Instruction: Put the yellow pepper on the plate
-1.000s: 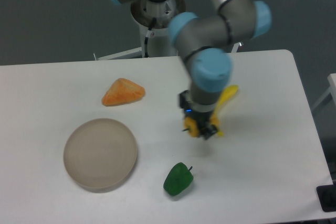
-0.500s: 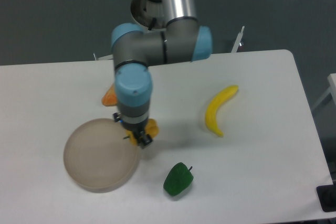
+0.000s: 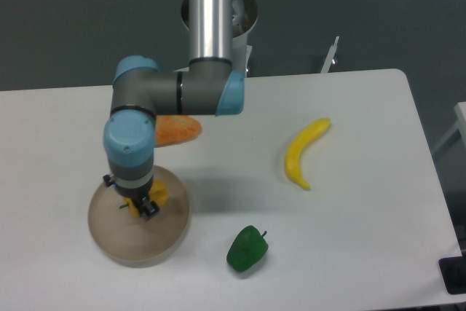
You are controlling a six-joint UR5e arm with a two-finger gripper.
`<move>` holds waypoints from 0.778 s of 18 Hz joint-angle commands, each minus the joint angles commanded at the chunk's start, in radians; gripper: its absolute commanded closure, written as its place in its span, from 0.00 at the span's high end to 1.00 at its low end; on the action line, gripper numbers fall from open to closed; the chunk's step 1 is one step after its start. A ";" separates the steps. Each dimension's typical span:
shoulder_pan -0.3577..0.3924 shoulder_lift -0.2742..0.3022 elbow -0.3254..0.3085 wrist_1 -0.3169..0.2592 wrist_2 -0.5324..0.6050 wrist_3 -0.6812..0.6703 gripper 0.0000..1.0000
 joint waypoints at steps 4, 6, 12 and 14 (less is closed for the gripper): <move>0.000 0.011 0.003 0.003 0.000 -0.006 1.00; -0.002 0.026 -0.005 0.002 0.004 -0.006 1.00; 0.078 0.093 -0.003 0.002 0.079 0.005 1.00; 0.133 0.109 0.005 0.002 0.179 0.015 1.00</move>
